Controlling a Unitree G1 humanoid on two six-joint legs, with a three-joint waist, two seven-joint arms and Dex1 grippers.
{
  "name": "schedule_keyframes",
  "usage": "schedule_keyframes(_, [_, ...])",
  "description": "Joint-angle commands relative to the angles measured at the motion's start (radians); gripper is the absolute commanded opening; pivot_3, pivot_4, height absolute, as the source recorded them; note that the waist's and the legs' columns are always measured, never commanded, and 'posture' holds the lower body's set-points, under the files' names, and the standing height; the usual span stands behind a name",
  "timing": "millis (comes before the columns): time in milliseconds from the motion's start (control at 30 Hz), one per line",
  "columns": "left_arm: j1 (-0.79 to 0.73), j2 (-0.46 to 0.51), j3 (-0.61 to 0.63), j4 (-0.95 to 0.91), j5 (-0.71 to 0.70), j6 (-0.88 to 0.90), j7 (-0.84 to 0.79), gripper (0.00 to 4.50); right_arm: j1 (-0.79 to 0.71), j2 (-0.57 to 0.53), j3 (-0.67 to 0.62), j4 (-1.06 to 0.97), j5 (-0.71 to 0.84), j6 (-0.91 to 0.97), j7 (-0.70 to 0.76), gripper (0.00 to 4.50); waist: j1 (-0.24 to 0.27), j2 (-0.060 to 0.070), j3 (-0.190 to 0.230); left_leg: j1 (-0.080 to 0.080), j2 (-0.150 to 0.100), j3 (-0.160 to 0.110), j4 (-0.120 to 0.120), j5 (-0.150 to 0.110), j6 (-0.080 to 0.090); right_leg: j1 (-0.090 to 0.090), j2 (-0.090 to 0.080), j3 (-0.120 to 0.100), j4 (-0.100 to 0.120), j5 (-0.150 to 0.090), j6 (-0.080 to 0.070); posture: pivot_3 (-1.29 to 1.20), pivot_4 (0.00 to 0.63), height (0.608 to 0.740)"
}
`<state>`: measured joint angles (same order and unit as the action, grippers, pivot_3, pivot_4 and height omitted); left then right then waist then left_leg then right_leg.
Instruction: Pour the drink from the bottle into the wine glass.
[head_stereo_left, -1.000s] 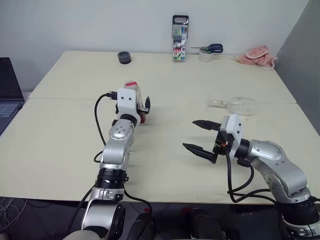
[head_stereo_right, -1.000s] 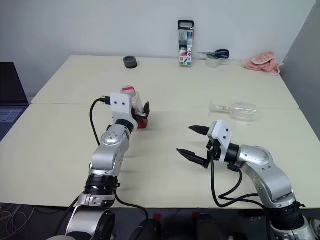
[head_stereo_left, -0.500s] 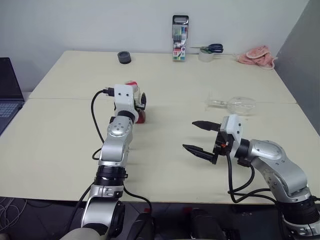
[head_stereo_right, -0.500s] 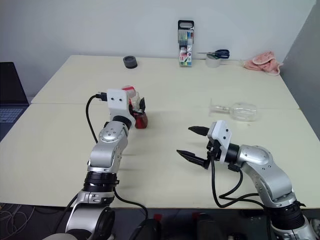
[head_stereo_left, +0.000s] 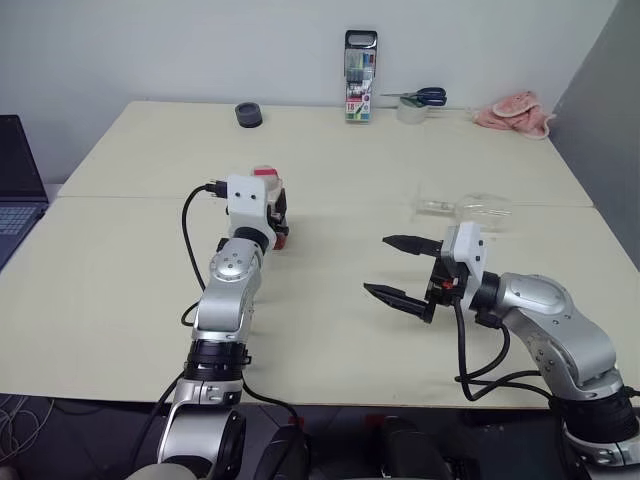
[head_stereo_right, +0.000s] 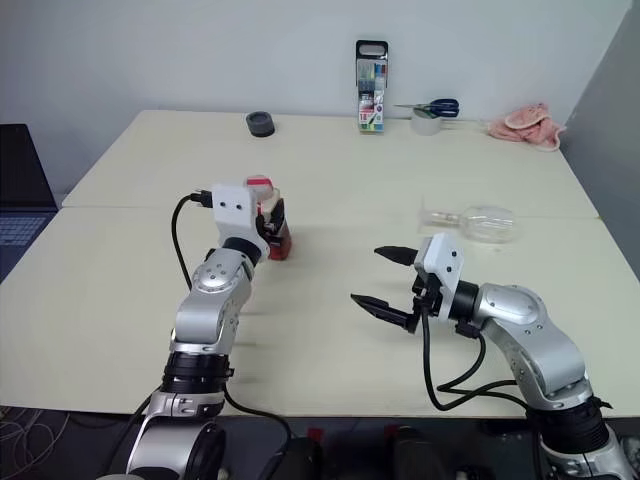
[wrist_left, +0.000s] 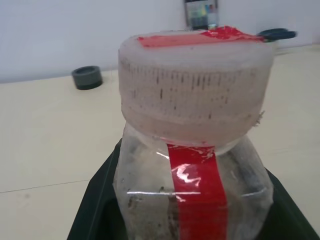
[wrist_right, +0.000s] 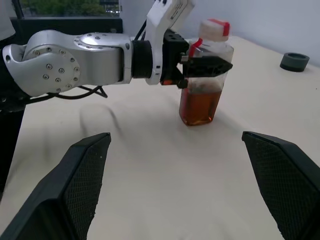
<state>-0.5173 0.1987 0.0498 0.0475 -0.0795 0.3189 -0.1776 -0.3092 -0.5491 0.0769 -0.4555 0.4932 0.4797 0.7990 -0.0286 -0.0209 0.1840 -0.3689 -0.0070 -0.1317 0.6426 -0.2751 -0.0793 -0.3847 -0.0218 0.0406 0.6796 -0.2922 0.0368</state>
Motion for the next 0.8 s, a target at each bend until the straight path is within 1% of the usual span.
schedule_keyframes(33, [0.0, 0.02, -0.019, -0.081, -0.067, -0.013, -0.119, 1.78, -0.028, 0.002, -0.037, -0.055, 0.021, 0.02, -0.036, 4.5, 0.0, 0.0, 0.0, 0.0, 0.0, 0.0, 0.0, 0.0, 0.0, 0.0, 0.0, 0.0, 0.0, 0.0, 0.0, 0.0, 0.15, 0.74])
schedule_keyframes(133, [0.001, 0.042, -0.033, -0.086, -0.095, -0.053, -0.214, 1.78, -0.027, -0.001, -0.046, -0.067, 0.007, 0.033, -0.073, 4.5, 0.0, 0.0, 0.0, -0.002, 0.0, -0.001, 0.001, 0.0, 0.0, -0.001, 0.0, -0.001, 0.0, 0.0, 0.0, 0.0, 0.15, 0.74])
schedule_keyframes(200, [-0.001, 0.05, -0.036, -0.077, -0.096, -0.091, -0.243, 1.78, -0.026, -0.004, -0.049, -0.074, 0.001, 0.042, -0.09, 4.5, 0.0, 0.0, 0.0, -0.003, 0.0, 0.0, 0.001, 0.0, 0.0, -0.002, 0.0, 0.0, 0.0, 0.0, 0.0, 0.0, 0.15, 0.74])
schedule_keyframes(300, [-0.012, 0.059, -0.035, -0.054, -0.119, -0.099, -0.299, 1.78, -0.029, -0.009, -0.056, -0.091, 0.004, 0.07, -0.121, 4.5, 0.0, 0.0, 0.0, -0.004, 0.0, 0.0, 0.001, 0.0, 0.0, -0.003, 0.0, 0.0, 0.0, 0.0, 0.0, 0.0, 0.15, 0.74])
schedule_keyframes(400, [-0.033, 0.071, -0.052, -0.031, -0.189, -0.083, -0.434, 1.78, -0.046, -0.013, -0.069, -0.121, 0.022, 0.136, -0.167, 4.5, 0.0, 0.0, 0.0, -0.004, 0.0, -0.001, 0.001, 0.0, 0.0, -0.003, 0.0, -0.001, 0.0, 0.0, 0.0, 0.0, 0.15, 0.74])
schedule_keyframes(533, [-0.078, 0.077, -0.113, 0.027, -0.247, -0.079, -0.63, 1.78, -0.092, -0.009, -0.076, -0.164, 0.052, 0.256, -0.228, 4.5, 0.0, 0.0, 0.0, -0.005, 0.0, -0.001, 0.002, 0.0, 0.0, -0.004, 0.0, -0.001, 0.0, 0.0, 0.0, 0.0, 0.15, 0.74])
schedule_keyframes(667, [-0.144, 0.08, -0.181, 0.09, -0.246, -0.101, -0.775, 1.78, -0.143, 0.045, -0.06, -0.207, 0.053, 0.315, -0.323, 4.5, -0.001, 0.0, 0.0, -0.007, 0.0, -0.002, 0.002, -0.001, 0.001, -0.005, 0.0, -0.002, 0.0, 0.0, 0.0, 0.0, 0.15, 0.74])
schedule_keyframes(800, [-0.182, 0.082, -0.215, 0.162, -0.219, -0.161, -0.856, 1.78, -0.17, 0.11, -0.042, -0.229, 0.042, 0.345, -0.398, 4.5, -0.005, 0.0, 0.0, -0.006, 0.0, -0.001, 0.002, -0.001, 0.001, -0.005, 0.001, -0.002, 0.0, 0.0, 0.0, 0.0, 0.15, 0.74])
